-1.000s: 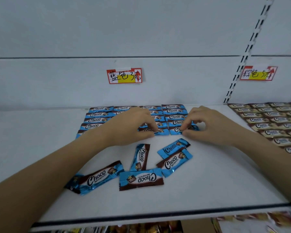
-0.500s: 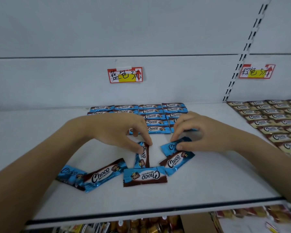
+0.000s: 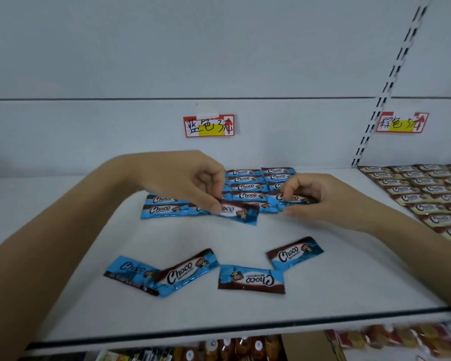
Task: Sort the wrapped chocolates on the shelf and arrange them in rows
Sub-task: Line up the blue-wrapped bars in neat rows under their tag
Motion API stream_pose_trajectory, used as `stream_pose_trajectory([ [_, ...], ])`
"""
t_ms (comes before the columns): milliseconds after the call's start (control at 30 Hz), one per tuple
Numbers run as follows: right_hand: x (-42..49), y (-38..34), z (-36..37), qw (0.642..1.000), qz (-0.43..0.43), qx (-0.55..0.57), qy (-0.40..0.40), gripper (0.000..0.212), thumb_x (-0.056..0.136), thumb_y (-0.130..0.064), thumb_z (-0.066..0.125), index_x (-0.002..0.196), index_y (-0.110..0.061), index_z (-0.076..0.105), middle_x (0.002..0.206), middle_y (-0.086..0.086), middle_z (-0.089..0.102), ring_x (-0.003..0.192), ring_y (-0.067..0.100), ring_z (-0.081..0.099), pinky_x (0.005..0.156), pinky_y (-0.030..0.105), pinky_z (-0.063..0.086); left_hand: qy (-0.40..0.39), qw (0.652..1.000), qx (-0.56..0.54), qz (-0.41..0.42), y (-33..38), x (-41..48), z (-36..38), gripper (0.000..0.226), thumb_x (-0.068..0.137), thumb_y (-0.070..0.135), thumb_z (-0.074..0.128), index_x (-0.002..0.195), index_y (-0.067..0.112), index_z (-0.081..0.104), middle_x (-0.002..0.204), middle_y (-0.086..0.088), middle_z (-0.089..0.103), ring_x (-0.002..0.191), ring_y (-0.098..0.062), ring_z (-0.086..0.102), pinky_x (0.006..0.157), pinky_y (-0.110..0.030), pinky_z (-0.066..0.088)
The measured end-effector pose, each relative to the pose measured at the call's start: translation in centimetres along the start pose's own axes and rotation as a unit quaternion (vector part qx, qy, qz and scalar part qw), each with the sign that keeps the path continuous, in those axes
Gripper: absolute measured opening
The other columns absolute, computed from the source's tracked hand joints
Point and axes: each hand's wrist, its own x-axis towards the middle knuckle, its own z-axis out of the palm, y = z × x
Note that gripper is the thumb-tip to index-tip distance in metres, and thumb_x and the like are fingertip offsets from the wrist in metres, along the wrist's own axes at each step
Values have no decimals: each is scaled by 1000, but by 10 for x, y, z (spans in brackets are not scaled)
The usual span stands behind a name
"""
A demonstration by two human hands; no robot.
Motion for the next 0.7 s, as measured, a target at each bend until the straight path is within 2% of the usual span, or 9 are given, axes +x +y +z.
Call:
stream_pose_trajectory([
  [100,5,-9,6,999,3,35,-16,14,72,-6,69,80,-14,61,90,-9,69,90,1,65,72,12,49,49,998,-33,-12,-16,-13,-12,29,61,36,70,75,15,56,82,3,74,75,-14,69,65,-21,54],
  [200,13,-20,14,999,4,27,-22,15,75,-8,68,85,-18,62,97,-7,69,94,3,65,73,15,50,77,995,-59,-25,-32,-28,-15,27,61,32,70,74,13,56,77,1,73,72,-11,68,60,-17,51],
  [300,28,-30,26,998,-10,-55,-25,26,79,-11,67,97,-26,56,101,-9,69,93,3,65,80,20,53,85,993,-64,-42,-45,-38,-18,26,63,27,71,73,10,55,69,3,71,66,-7,65,59,-16,49],
  [467,54,-54,51,987,-35,-156,-30,25,82,-21,65,103,-32,56,96,-21,64,92,-5,61,78,14,52,74,994,-68,-33,-65,-51,-16,23,66,28,72,84,21,59,80,-3,70,79,-19,66,69,-32,52],
  [533,62,-58,61,981,-64,-183,-23,25,83,-24,64,104,-35,57,99,-20,62,94,-2,60,80,15,50,75,996,-43,-6,-70,-58,-11,16,72,28,74,82,28,62,86,-1,70,77,-17,63,72,-33,52],
  [600,66,-56,70,976,-90,-197,-10,26,82,-25,64,105,-37,58,102,-14,58,97,2,57,83,17,47,77,997,4,8,-75,-65,-4,12,77,26,72,81,30,62,83,8,68,70,-7,59,69,-29,51],
  [700,63,-44,78,966,-108,-232,-19,30,82,-24,65,108,-36,59,101,-17,53,97,-3,49,80,7,39,99,991,88,14,-76,-70,2,14,78,27,70,82,35,59,76,15,64,72,-2,56,65,-14,43],
])
